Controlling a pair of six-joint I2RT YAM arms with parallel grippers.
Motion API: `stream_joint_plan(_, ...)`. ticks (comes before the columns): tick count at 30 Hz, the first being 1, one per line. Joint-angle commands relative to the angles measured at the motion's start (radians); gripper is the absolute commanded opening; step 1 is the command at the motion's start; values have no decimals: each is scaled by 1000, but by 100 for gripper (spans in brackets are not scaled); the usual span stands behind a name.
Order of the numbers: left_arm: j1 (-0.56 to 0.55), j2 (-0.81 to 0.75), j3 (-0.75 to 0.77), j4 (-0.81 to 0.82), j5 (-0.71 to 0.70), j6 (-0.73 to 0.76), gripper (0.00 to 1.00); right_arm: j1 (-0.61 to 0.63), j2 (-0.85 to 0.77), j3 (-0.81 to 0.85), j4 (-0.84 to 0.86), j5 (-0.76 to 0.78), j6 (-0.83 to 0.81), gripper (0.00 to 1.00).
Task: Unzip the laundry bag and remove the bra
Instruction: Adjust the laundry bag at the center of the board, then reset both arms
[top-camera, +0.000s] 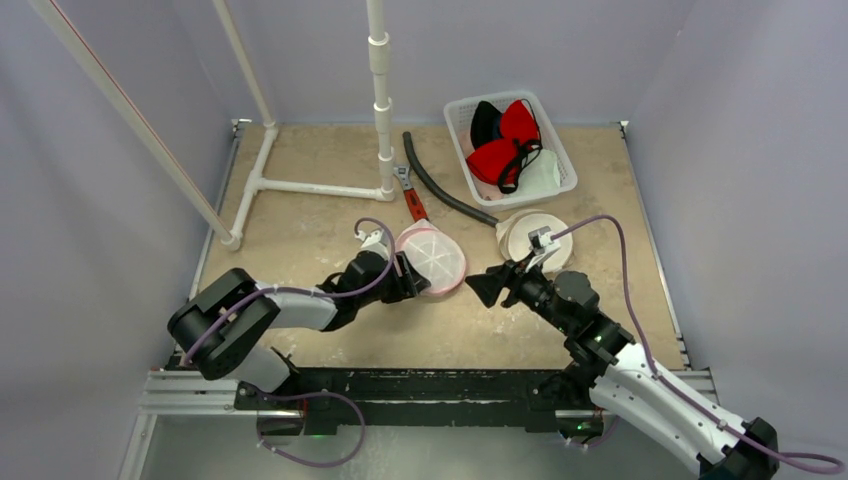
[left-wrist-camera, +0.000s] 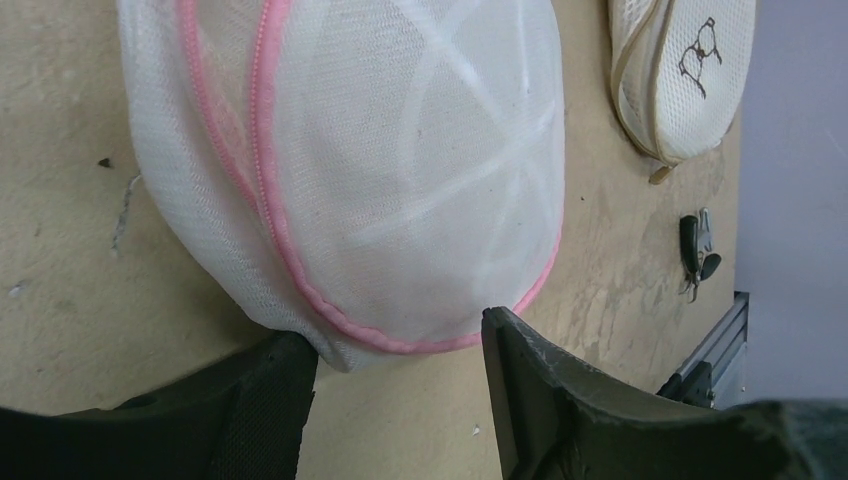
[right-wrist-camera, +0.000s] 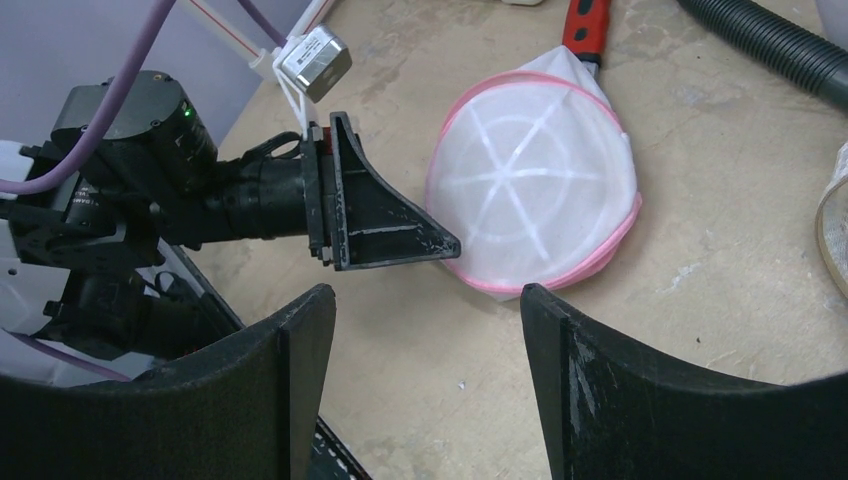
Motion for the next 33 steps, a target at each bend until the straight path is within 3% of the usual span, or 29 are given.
stream_joint_plan(1,0,53,52,76,69,35,59,0,4,50,9,11,-12,71)
stream_joint_plan(10,-48,146,143,86,92,59,58,0,33,64,11,22,-24,71)
stream_joint_plan(17,-58,9,108,57,69,63,59,-1,19,112,-42,66,-52,71)
stream_joint_plan(24,-57,-329,119,-242,-77,148,64,-1,-9,193,-85,132,-79,74)
stream_joint_plan(30,-57,-628,185,-634,-334,210,70,0,-37,247,-113,201,-46,98)
stream_joint_plan(33,-58,-691,266,-822,-450,238,71,0,-72,233,-93,242,75,98)
